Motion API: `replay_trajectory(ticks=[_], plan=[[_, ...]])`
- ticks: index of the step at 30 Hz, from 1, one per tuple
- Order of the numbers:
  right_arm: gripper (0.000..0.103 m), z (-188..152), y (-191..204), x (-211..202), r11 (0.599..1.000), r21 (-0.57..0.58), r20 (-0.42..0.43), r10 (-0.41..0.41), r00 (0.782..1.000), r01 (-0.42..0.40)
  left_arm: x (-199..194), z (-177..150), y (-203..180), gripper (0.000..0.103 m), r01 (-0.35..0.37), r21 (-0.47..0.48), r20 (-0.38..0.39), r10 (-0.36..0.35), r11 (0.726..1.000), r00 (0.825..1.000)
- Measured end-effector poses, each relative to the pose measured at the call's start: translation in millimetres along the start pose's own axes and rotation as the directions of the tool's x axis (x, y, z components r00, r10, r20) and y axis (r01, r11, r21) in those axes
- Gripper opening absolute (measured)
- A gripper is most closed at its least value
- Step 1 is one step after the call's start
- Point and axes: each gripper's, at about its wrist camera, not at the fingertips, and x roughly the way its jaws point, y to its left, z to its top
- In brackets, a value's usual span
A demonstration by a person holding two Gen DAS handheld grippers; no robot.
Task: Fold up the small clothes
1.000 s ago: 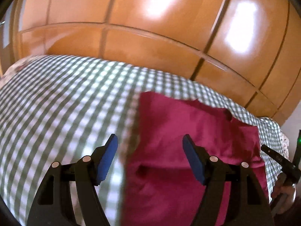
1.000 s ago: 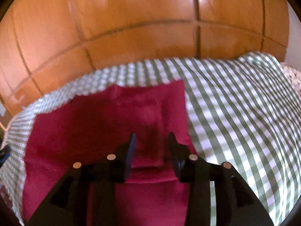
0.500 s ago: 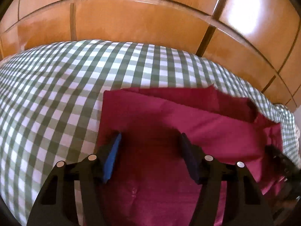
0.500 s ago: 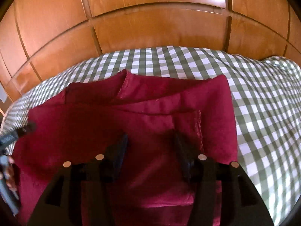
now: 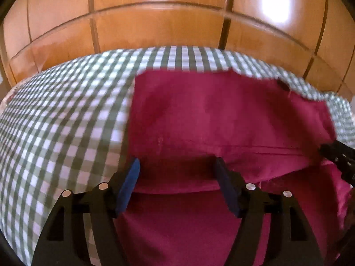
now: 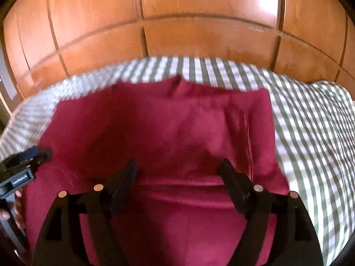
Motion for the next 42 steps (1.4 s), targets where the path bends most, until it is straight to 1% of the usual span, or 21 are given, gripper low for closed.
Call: replay_trajectory(ticks=[1, 3, 5, 8, 9, 10, 11, 12, 16, 19, 24, 32, 42], plan=[[0.078, -4, -4, 3, 1.000, 0.016, 0.012, 0.014, 1.000, -0.014, -2, 1, -3, 0.068, -0.015, 0.008, 0.005, 0.015, 1.000, 1.000], [0.078, -4, -7, 5, 0.999, 0.031, 0.018, 0.024, 1.000, -0.024, -8, 1, -4, 0.068, -0.023, 0.002, 0.019, 0.023, 1.000, 1.000], [0.079, -5, -7, 4, 0.999, 0.029, 0.023, 0.021, 1.000, -0.021, -19, 0, -3, 0.068, -0.009, -0.016, 0.033, 0.010, 1.000, 0.999], [0.080, -4, -6, -2, 0.999, 0.037, 0.030, 0.019, 0.999, -0.020, -38, -4, -2, 0.068, -0.009, -0.024, 0.061, 0.010, 1.000, 0.998], [0.083, -5, -6, -7, 0.999, 0.048, 0.033, 0.018, 0.999, -0.019, -46, -6, -1, 0.069, -0.004, -0.029, 0.071, 0.006, 1.000, 0.997], [0.084, -6, -6, -10, 0.998, 0.053, 0.035, 0.020, 0.999, -0.022, -55, -9, 0, 0.073, -0.002, -0.033, 0.085, 0.005, 0.999, 0.996], [0.086, -7, -6, -15, 0.998, 0.059, 0.039, 0.022, 0.999, -0.024, -61, -12, 0, 0.075, -0.003, -0.037, 0.098, 0.007, 0.999, 0.995], [0.086, -8, -5, -18, 0.998, 0.060, 0.040, 0.019, 0.999, -0.021, -70, -15, 1, 0.075, -0.003, -0.039, 0.113, 0.007, 0.999, 0.994], [0.086, -19, -4, -31, 0.999, 0.050, 0.032, 0.013, 0.999, -0.015, -91, -26, 3, 0.075, 0.006, -0.041, 0.132, -0.001, 0.999, 0.991], [0.086, -30, -10, -40, 0.998, 0.069, 0.014, 0.006, 1.000, -0.007, -102, -34, 5, 0.075, 0.005, -0.039, 0.136, 0.000, 0.999, 0.991], [0.087, -47, -21, -53, 0.996, 0.085, -0.010, -0.007, 1.000, 0.007, -114, -51, 9, 0.075, 0.001, -0.039, 0.126, 0.004, 0.999, 0.992], [0.087, -74, -39, -71, 0.993, 0.119, -0.040, -0.023, 0.999, 0.028, -121, -74, 17, 0.075, -0.012, -0.040, 0.090, 0.016, 0.999, 0.996], [0.087, -100, -62, -97, 0.985, 0.161, -0.049, -0.046, 0.998, 0.054, -125, -94, 26, 0.075, -0.019, -0.027, 0.051, 0.020, 0.999, 0.998]])
